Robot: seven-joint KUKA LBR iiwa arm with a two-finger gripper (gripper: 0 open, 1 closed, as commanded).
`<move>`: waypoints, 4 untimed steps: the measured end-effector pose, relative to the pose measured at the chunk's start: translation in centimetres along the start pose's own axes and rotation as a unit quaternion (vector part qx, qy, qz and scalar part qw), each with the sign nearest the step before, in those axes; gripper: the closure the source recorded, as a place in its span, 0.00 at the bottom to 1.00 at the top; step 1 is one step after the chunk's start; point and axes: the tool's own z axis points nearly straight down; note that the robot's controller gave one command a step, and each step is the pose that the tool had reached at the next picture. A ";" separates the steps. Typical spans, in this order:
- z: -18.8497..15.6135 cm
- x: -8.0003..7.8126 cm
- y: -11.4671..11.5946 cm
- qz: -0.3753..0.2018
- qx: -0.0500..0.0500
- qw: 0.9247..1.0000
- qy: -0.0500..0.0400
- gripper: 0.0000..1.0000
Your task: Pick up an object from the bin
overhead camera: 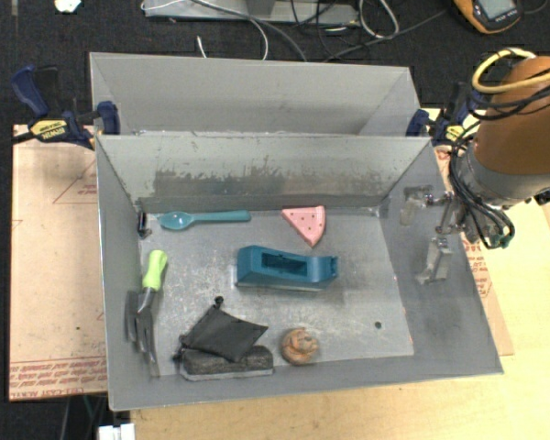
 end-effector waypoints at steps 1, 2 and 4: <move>-0.5 -0.1 0.1 -0.002 0.001 1.000 -0.004 0.00; 4.0 0.2 2.1 0.049 0.000 0.999 -0.005 0.00; 13.7 -1.2 8.5 0.045 -0.001 0.999 -0.005 0.00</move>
Offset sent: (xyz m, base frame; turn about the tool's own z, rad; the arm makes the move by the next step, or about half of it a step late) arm -0.0094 0.0466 -0.0964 0.2199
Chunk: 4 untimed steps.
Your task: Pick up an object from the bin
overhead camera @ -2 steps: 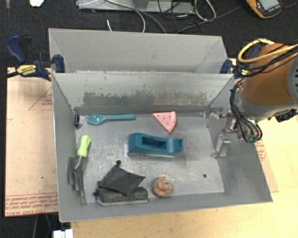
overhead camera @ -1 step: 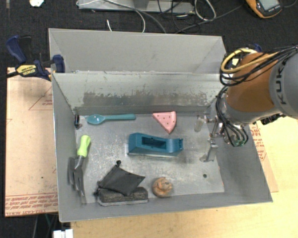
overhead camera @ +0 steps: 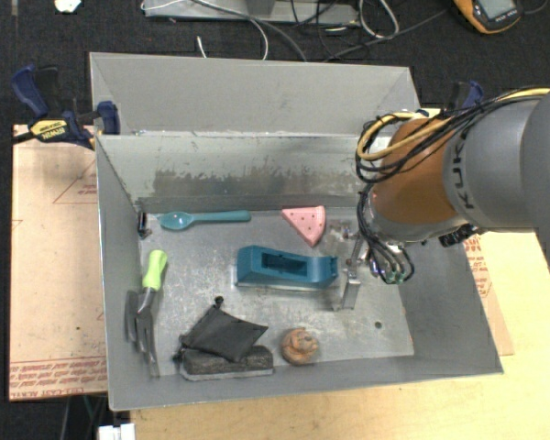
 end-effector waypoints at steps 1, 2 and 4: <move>0.8 0.1 1.2 0.001 0.001 1.000 -0.001 0.00; -0.1 0.5 5.6 -0.021 -0.002 1.000 -0.001 1.00; -0.5 0.5 5.5 -0.032 -0.001 1.000 -0.001 1.00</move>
Offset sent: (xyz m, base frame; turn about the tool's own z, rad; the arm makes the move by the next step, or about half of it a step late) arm -0.0015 0.0542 -0.0008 -0.0397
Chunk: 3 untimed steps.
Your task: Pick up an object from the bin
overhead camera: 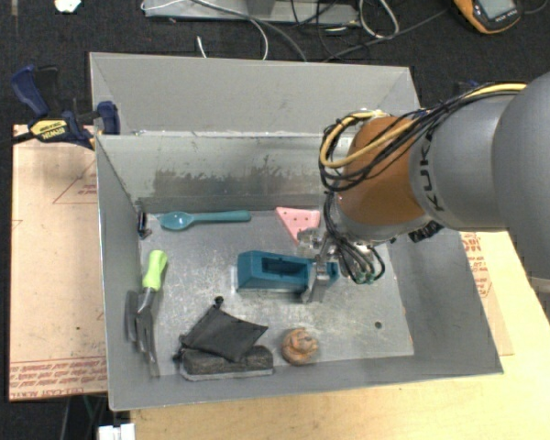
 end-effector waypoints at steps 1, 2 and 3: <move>-0.9 0.8 -1.0 -0.005 -0.001 1.000 0.001 1.00; -5.2 -1.5 -1.5 -0.038 0.001 0.999 0.003 1.00; -9.3 -0.2 -2.9 -0.158 -0.002 0.987 0.006 1.00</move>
Offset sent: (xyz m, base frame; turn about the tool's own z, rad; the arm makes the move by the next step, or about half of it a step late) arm 0.0478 -0.0251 0.1175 -0.4369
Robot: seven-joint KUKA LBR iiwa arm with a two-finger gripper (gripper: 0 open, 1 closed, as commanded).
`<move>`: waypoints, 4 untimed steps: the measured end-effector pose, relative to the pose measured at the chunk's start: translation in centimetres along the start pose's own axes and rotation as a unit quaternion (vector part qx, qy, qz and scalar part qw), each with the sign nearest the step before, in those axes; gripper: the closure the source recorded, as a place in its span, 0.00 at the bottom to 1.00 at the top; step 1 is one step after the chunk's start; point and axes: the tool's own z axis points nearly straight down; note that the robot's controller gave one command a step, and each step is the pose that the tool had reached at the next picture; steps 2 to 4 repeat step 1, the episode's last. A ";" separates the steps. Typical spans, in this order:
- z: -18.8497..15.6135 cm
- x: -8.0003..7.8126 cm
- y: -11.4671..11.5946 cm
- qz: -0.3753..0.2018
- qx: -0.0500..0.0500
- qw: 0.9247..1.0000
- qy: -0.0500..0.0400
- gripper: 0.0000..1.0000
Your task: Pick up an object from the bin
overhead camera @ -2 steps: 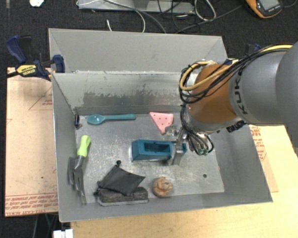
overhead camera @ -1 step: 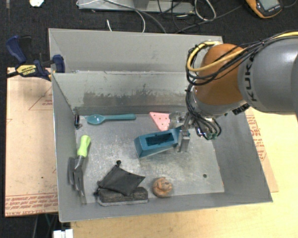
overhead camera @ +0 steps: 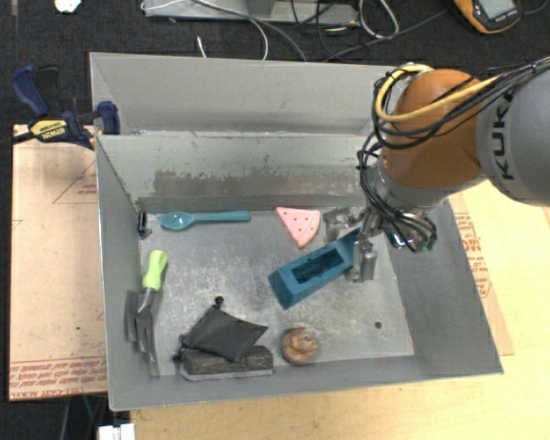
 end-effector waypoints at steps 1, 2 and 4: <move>-7.3 -0.7 -0.7 0.051 0.000 0.999 -0.002 1.00; -7.3 -0.7 -0.7 0.051 0.000 0.999 -0.002 1.00; -7.3 -0.7 -0.7 0.051 0.000 0.999 -0.002 1.00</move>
Offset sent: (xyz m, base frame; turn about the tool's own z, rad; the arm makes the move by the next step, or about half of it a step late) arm -0.0103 -0.0004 0.1793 0.0799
